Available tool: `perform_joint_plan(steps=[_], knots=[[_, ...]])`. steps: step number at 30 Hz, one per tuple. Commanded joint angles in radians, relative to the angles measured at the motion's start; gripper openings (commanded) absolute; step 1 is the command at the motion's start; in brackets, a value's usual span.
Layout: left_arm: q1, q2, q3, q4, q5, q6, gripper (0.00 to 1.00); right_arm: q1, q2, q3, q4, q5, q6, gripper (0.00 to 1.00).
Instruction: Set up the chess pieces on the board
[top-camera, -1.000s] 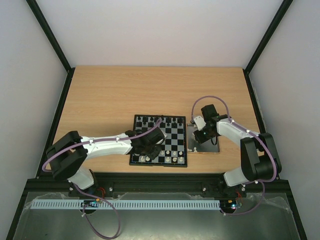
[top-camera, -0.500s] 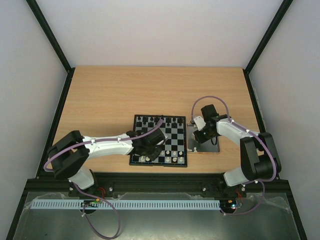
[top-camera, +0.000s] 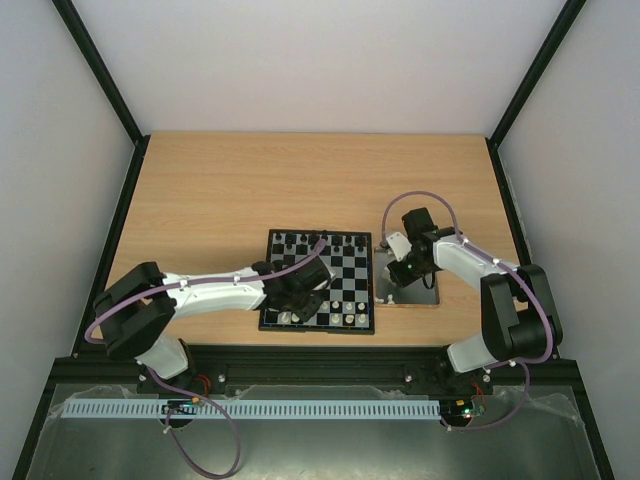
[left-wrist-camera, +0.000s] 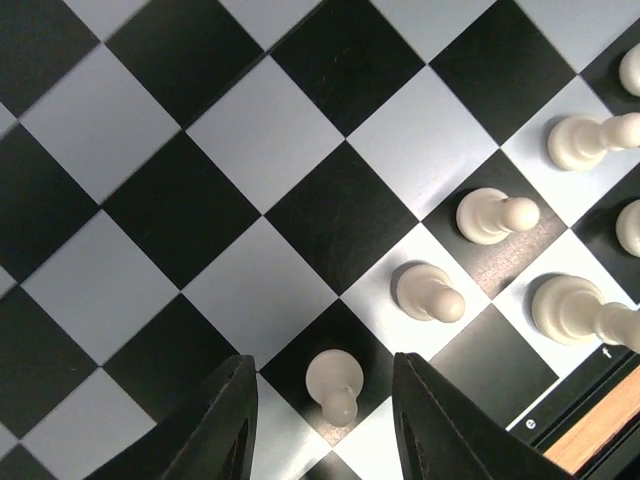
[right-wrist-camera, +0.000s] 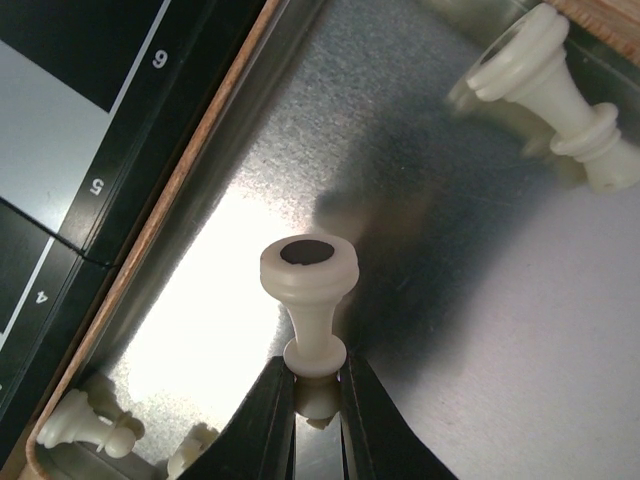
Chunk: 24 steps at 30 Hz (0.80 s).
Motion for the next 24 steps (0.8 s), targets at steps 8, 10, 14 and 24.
perform_joint_plan(steps=[8, 10, 14, 24], knots=[[0.069, -0.199, 0.007, -0.005, -0.057, -0.015, 0.55, 0.044, 0.024, 0.307, -0.342, 0.07, -0.259, 0.06], [0.123, -0.257, -0.005, -0.024, -0.058, -0.011, 0.57, 0.086, 0.043, 0.372, -0.405, 0.129, -0.317, 0.06], [0.259, -0.359, -0.019, -0.076, -0.05, 0.004, 0.59, 0.222, 0.082, 0.453, -0.51, 0.301, -0.433, 0.07], [0.538, -0.584, -0.137, 0.0, -0.031, 0.002, 0.65, 0.488, 0.266, 0.515, -0.538, 0.819, -0.514, 0.07]])
